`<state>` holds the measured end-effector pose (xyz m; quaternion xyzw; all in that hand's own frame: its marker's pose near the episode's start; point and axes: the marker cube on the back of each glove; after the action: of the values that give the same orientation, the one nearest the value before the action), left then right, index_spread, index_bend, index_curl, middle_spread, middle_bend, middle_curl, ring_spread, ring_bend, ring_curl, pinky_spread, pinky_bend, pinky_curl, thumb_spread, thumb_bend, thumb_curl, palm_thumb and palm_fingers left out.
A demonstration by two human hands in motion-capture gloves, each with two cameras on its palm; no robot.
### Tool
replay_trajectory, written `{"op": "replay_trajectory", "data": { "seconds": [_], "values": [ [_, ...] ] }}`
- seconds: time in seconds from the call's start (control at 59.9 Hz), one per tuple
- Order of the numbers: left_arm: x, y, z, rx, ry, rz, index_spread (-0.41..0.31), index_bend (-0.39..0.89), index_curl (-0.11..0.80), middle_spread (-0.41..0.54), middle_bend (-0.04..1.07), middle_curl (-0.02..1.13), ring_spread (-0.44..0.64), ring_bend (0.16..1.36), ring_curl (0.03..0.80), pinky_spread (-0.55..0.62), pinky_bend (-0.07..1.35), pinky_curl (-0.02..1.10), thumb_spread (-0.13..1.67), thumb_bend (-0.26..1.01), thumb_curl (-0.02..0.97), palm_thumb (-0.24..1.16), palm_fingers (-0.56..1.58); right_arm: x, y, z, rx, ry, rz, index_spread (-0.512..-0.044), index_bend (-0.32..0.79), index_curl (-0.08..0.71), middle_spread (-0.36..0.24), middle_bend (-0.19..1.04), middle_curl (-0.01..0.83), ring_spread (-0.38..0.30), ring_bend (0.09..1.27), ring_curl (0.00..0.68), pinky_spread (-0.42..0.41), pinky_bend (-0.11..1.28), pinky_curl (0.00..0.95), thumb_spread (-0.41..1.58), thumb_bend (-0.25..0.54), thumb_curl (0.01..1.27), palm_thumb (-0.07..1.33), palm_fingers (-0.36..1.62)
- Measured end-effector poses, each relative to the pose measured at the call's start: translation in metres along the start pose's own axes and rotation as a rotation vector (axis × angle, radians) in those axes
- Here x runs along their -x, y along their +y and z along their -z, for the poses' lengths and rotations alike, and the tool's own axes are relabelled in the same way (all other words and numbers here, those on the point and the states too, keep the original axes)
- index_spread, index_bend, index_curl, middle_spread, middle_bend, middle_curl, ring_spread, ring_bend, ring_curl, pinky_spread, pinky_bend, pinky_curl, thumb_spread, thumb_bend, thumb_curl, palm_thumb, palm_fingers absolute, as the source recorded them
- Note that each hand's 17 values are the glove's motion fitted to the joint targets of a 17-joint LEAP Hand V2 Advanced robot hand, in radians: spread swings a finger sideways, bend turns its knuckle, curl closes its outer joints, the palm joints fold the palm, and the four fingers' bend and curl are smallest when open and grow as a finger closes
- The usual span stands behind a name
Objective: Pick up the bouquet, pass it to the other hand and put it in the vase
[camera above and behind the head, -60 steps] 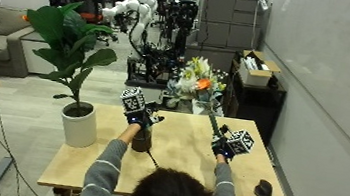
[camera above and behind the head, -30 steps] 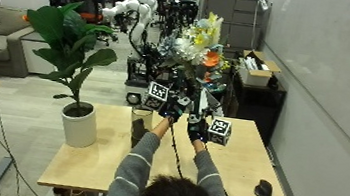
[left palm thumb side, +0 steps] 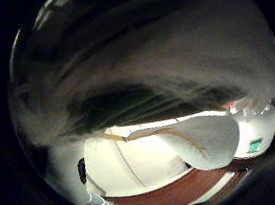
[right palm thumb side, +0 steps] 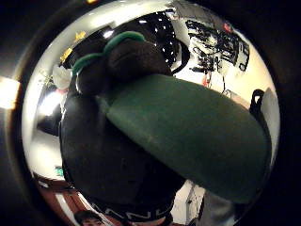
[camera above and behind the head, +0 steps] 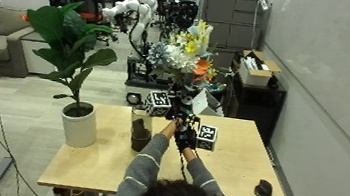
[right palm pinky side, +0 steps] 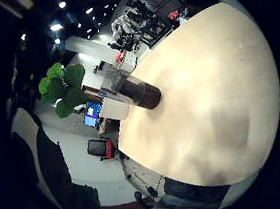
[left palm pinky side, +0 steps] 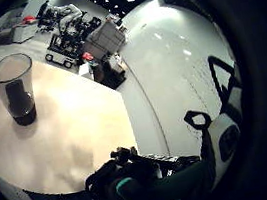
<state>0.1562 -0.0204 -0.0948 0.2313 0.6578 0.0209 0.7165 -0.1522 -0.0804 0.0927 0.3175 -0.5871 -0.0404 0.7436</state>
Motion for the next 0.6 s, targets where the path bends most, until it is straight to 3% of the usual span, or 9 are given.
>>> {"op": "replay_trajectory", "data": {
  "seconds": [0.084,0.15,0.217,0.301,0.351,0.384,0.434,0.501,0.601],
  "values": [
    [0.002,-0.006,0.002,-0.002,-0.04,-0.043,-0.336,0.52,0.492,-0.334,0.73,0.56,-0.37,0.8,0.454,-0.4,0.57,0.46,0.98,0.04,0.448,0.75,1.5,-0.004,0.003,-0.006,0.071,-0.019,-0.03,-0.191,0.66,0.696,-0.126,0.99,0.725,-0.158,1.13,0.627,-0.197,0.84,0.611,1.07,-0.023,0.75,1.05,1.33],
    [0.001,-0.009,0.005,0.006,-0.047,-0.064,-0.352,0.55,0.514,-0.343,0.75,0.57,-0.37,0.83,0.467,-0.4,0.6,0.46,1.01,0.03,0.458,0.76,1.48,-0.014,0.01,-0.001,0.092,0.113,-0.182,-0.194,0.61,0.684,-0.126,0.97,0.715,-0.163,1.11,0.618,-0.211,0.83,0.596,1.08,-0.019,0.74,1.03,1.31],
    [0.004,-0.014,0.008,0.006,-0.065,-0.06,-0.36,0.57,0.534,-0.351,0.78,0.58,-0.37,0.84,0.476,-0.4,0.61,0.47,1.02,0.01,0.464,0.77,1.46,-0.012,0.014,0.003,0.121,0.201,-0.165,-0.194,0.52,0.661,-0.12,0.92,0.681,-0.16,1.07,0.588,-0.239,0.77,0.557,1.08,-0.028,0.73,1.0,1.27],
    [0.001,-0.017,0.017,-0.001,-0.074,-0.059,-0.366,0.59,0.551,-0.356,0.8,0.58,-0.37,0.86,0.483,-0.4,0.63,0.48,1.04,-0.01,0.47,0.77,1.45,-0.032,0.011,0.023,0.107,0.523,-0.273,-0.191,0.38,0.617,-0.11,0.79,0.622,-0.152,0.95,0.537,-0.269,0.73,0.51,1.08,-0.043,0.69,0.93,1.19],
    [0.002,-0.026,0.021,-0.007,-0.076,-0.066,-0.368,0.59,0.558,-0.356,0.8,0.59,-0.37,0.87,0.486,-0.4,0.64,0.48,1.05,-0.01,0.475,0.78,1.44,-0.037,0.009,0.027,0.151,0.571,-0.28,-0.196,0.21,0.564,-0.099,0.67,0.573,-0.146,0.84,0.494,-0.266,0.76,0.497,1.07,-0.062,0.66,0.86,1.02],
    [0.001,-0.031,0.024,-0.013,-0.075,-0.077,-0.371,0.6,0.564,-0.356,0.81,0.59,-0.37,0.87,0.487,-0.4,0.64,0.48,1.05,-0.02,0.478,0.77,1.44,-0.037,0.005,0.025,0.217,0.503,-0.195,-0.197,0.16,0.553,-0.095,0.61,0.556,-0.137,0.8,0.486,-0.247,0.74,0.487,1.07,-0.061,0.64,0.83,0.98],
    [-0.003,-0.039,0.031,-0.021,-0.077,-0.083,-0.371,0.6,0.569,-0.357,0.81,0.59,-0.37,0.87,0.488,-0.4,0.65,0.48,1.06,-0.02,0.482,0.77,1.43,-0.023,0.005,0.011,0.36,0.202,-0.085,-0.205,0.12,0.52,-0.085,0.54,0.529,-0.126,0.73,0.463,-0.191,0.65,0.467,1.06,-0.066,0.6,0.76,0.82],
    [-0.003,-0.053,0.038,-0.021,-0.087,-0.095,-0.374,0.61,0.577,-0.357,0.82,0.59,-0.37,0.88,0.49,-0.41,0.65,0.48,1.06,-0.02,0.486,0.77,1.43,0.007,0.026,0.016,0.386,0.108,-0.189,-0.211,0.12,0.486,-0.073,0.49,0.504,-0.119,0.66,0.437,-0.135,0.56,0.432,1.07,-0.065,0.55,0.68,0.78],
    [-0.002,-0.075,0.05,-0.037,-0.107,-0.117,-0.375,0.61,0.587,-0.357,0.82,0.59,-0.37,0.88,0.49,-0.41,0.66,0.48,1.07,-0.02,0.492,0.77,1.42,0.021,0.025,0.022,0.422,-0.042,-0.141,-0.217,0.12,0.439,-0.061,0.43,0.473,-0.113,0.61,0.403,-0.084,0.49,0.382,1.08,-0.041,0.5,0.62,0.79]
  ]
}}
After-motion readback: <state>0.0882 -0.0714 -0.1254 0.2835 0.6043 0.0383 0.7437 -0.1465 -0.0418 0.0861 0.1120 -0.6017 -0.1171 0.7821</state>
